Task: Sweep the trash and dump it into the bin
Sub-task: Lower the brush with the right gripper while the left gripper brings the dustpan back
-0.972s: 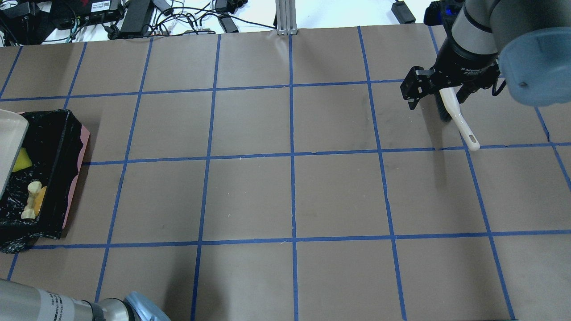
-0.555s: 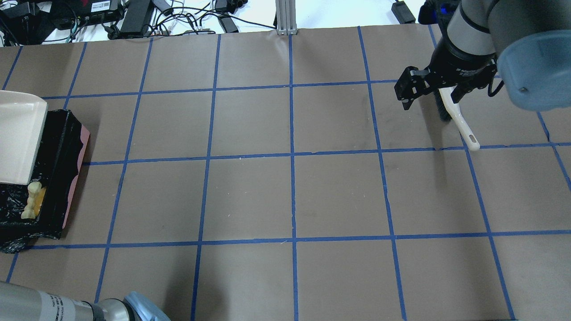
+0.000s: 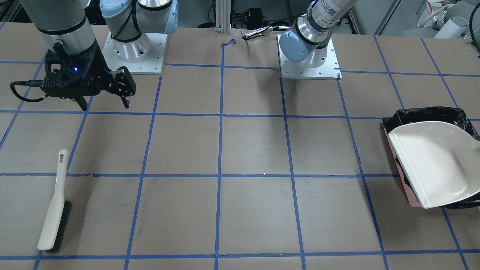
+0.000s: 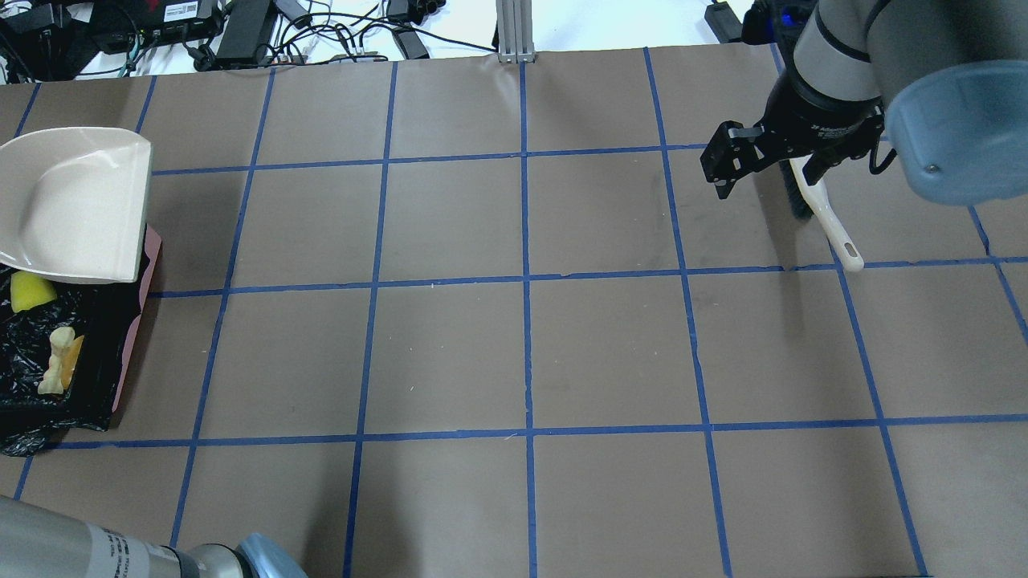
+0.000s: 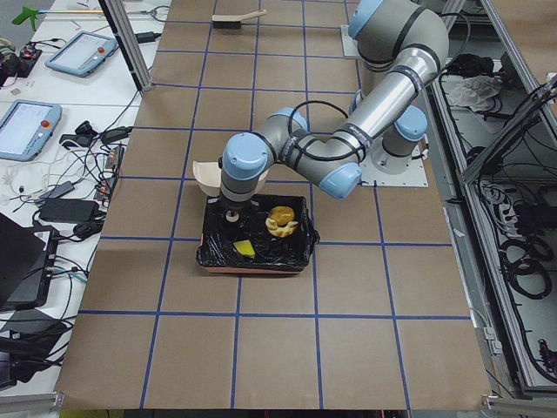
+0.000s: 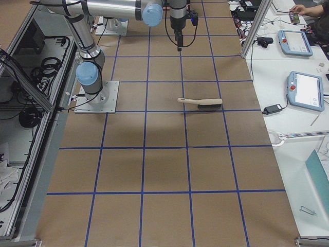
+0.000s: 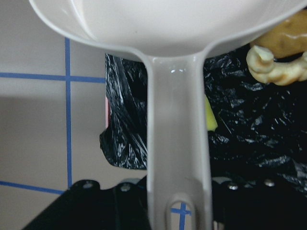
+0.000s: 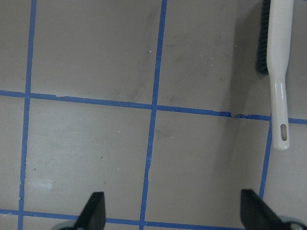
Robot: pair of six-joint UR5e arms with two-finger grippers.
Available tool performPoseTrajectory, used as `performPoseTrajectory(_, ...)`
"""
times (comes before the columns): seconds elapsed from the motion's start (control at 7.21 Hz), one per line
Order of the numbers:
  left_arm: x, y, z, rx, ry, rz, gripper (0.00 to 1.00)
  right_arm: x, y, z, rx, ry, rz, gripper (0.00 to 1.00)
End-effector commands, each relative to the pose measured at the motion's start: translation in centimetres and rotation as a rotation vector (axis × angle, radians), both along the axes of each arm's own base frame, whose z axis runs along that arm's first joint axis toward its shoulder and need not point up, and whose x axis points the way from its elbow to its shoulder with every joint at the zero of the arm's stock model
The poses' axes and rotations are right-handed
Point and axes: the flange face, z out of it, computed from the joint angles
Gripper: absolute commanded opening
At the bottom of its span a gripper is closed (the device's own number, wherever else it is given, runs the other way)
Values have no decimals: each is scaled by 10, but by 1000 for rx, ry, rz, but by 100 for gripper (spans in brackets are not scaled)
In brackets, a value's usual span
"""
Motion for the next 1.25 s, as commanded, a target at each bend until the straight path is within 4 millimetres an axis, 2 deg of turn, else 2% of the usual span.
performPoseTrajectory(0.0,-74,-48,-28,51,66,-21,0,-1,1,2,-5,11,1,100)
performPoseTrajectory(0.14,-115,-73,-44,63,79,-87,0,-1,0,9,-19,8,1,100)
performPoseTrajectory(0.28,-144,-90,-60,92,95,-67,0,0,1,13,-11,6,0,100)
performPoseTrajectory(0.42,-177,-109,-73,86,88,-76,0,0,12,17,19,1,0,100)
performPoseTrajectory(0.56,-212,-126,-85,86,84,-91,0,1,10,12,28,-4,0,100)
performPoseTrajectory(0.83,-243,-145,-121,111,98,-58,0,1,11,15,22,-3,-7,100)
performPoseTrajectory(1.11,-272,-158,-140,113,99,-41,0,1,10,13,26,-8,-64,100)
